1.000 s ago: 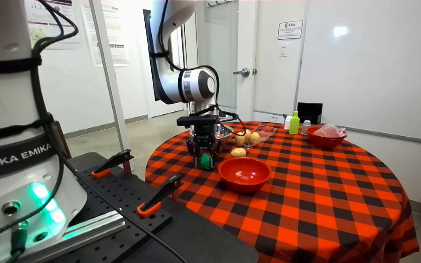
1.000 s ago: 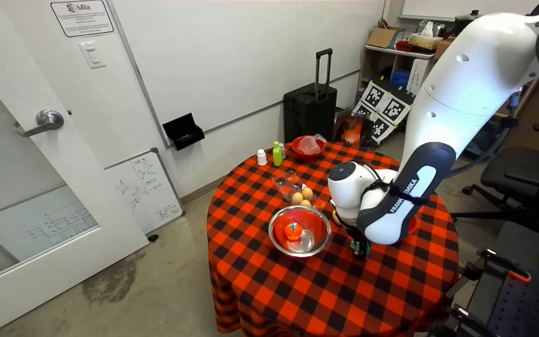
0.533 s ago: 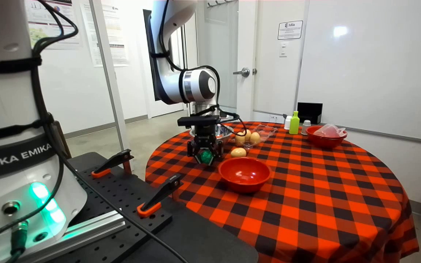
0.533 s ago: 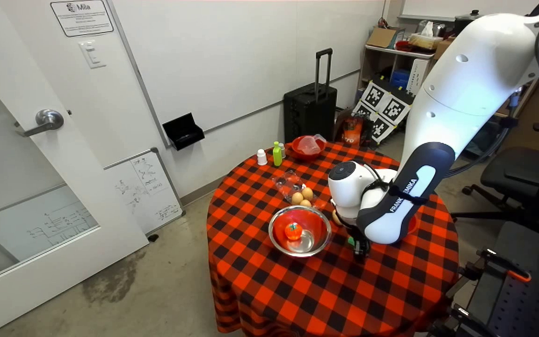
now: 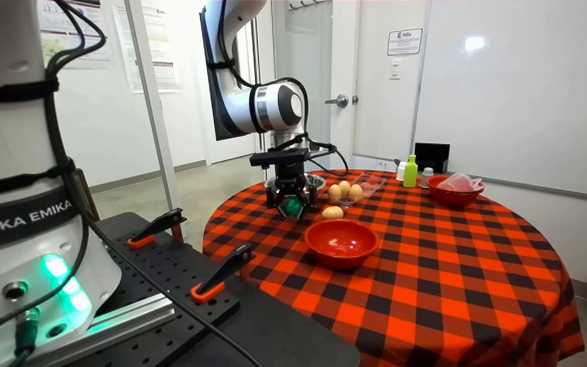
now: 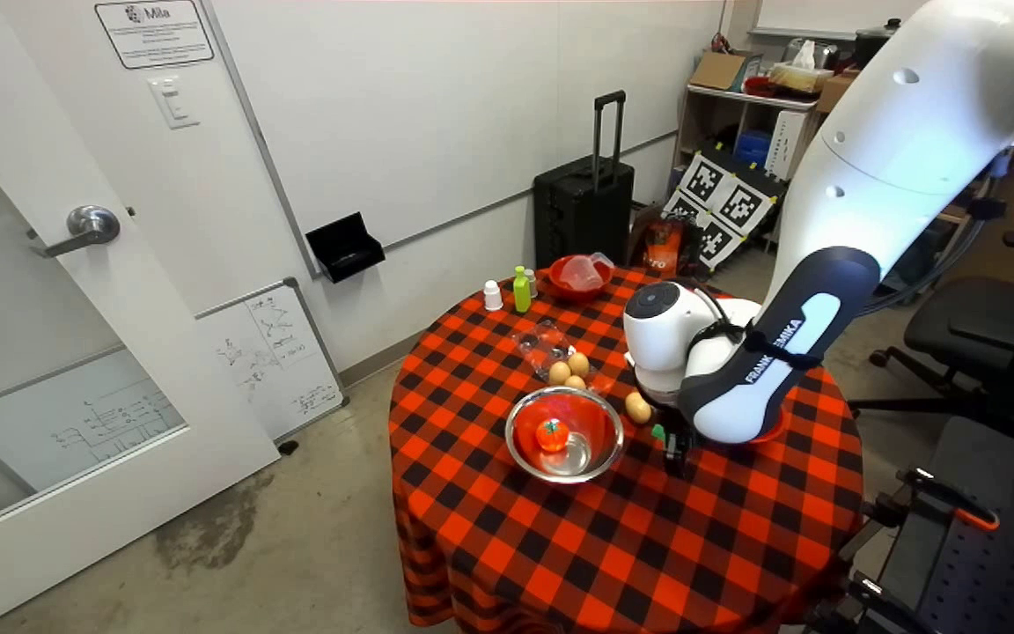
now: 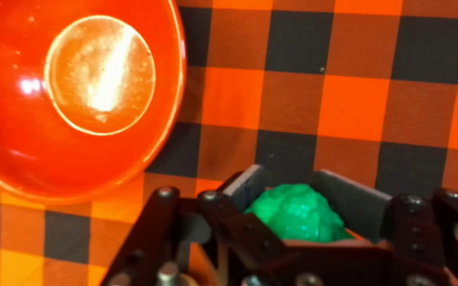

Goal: Put the broccoli in the empty orange bowl

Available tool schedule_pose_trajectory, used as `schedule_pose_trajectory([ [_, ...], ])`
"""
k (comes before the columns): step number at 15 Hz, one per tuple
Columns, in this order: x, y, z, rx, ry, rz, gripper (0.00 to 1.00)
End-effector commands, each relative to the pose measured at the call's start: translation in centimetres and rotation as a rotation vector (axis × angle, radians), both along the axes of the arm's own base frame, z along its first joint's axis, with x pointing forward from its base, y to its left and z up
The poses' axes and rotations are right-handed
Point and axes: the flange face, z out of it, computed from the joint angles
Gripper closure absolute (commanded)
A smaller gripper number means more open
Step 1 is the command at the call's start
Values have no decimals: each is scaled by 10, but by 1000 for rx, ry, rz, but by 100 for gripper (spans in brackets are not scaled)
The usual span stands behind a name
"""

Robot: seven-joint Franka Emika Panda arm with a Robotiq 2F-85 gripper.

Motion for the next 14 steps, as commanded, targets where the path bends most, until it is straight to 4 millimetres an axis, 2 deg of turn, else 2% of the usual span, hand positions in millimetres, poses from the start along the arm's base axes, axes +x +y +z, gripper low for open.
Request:
schedule_pose_trajectory([
  [1, -14, -19, 37, -42, -62, -60, 91],
  [4, -23, -46, 51, -83, -70, -138, 91],
  [7, -32, -73, 53, -113, -64, -222, 91],
  [11, -39, -100, 39, -134, -38, -303, 91],
  [14, -41, -111, 24, -130, -7, -330, 91],
])
